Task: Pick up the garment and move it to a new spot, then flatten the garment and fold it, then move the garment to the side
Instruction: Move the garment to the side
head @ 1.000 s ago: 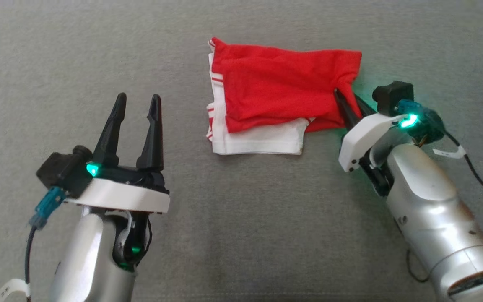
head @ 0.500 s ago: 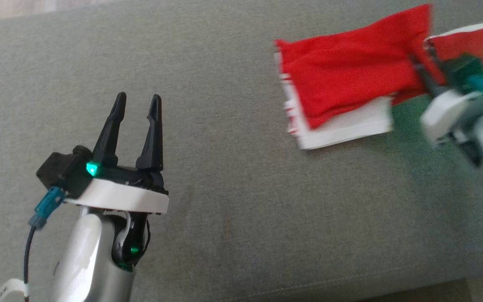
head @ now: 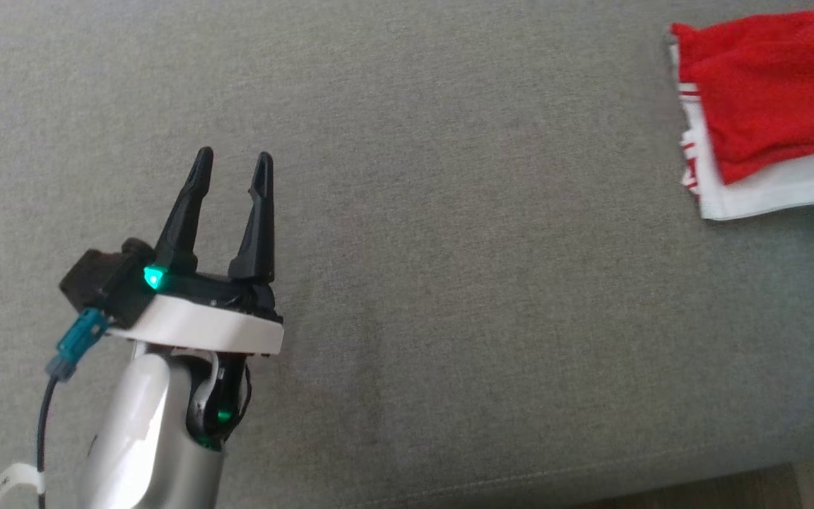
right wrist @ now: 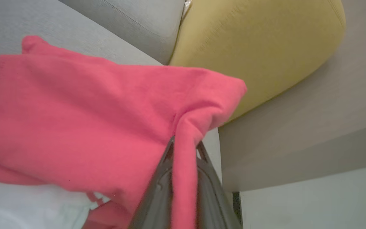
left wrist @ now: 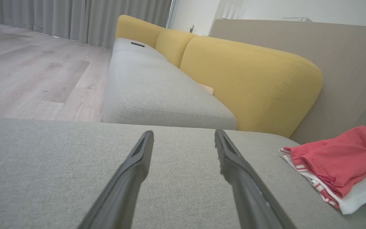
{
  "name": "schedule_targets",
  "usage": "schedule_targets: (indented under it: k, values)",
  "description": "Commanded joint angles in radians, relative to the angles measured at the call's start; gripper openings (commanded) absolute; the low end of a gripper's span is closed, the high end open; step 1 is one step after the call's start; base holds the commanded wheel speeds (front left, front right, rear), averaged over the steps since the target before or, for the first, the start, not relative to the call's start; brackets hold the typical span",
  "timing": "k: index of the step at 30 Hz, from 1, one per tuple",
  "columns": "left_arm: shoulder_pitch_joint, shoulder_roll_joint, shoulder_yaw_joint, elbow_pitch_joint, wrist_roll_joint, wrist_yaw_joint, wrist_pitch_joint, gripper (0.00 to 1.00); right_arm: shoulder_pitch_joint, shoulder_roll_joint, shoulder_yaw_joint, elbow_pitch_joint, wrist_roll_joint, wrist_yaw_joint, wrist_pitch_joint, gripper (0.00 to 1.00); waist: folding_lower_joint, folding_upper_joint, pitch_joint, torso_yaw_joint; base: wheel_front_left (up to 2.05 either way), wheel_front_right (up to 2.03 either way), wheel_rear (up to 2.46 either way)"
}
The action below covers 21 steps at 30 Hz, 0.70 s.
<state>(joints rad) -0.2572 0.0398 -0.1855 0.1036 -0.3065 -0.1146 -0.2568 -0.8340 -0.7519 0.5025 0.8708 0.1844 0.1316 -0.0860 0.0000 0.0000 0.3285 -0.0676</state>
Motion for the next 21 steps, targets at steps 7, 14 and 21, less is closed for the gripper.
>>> schedule_targets:
  k: [7,14,21]
  values:
    - [-0.042,0.010,0.038,-0.033,0.006,-0.006,-0.005,1.00,-0.013,-0.072,-0.079,0.052,-0.048,-0.001,0.021,0.00,0.0000,0.0000,0.027,0.012,0.00,0.00,0.00]
    - [-0.051,0.010,0.043,-0.031,0.008,-0.007,-0.005,1.00,-0.008,-0.050,-0.150,0.079,-0.094,-0.001,0.032,0.00,0.0000,0.0000,0.043,0.004,0.00,0.00,0.00]
    - [-0.065,0.010,0.044,-0.026,0.010,-0.009,-0.005,1.00,-0.005,-0.015,-0.241,0.076,-0.125,-0.001,0.029,1.00,0.0000,0.0000,0.048,-0.002,0.00,0.00,0.00]
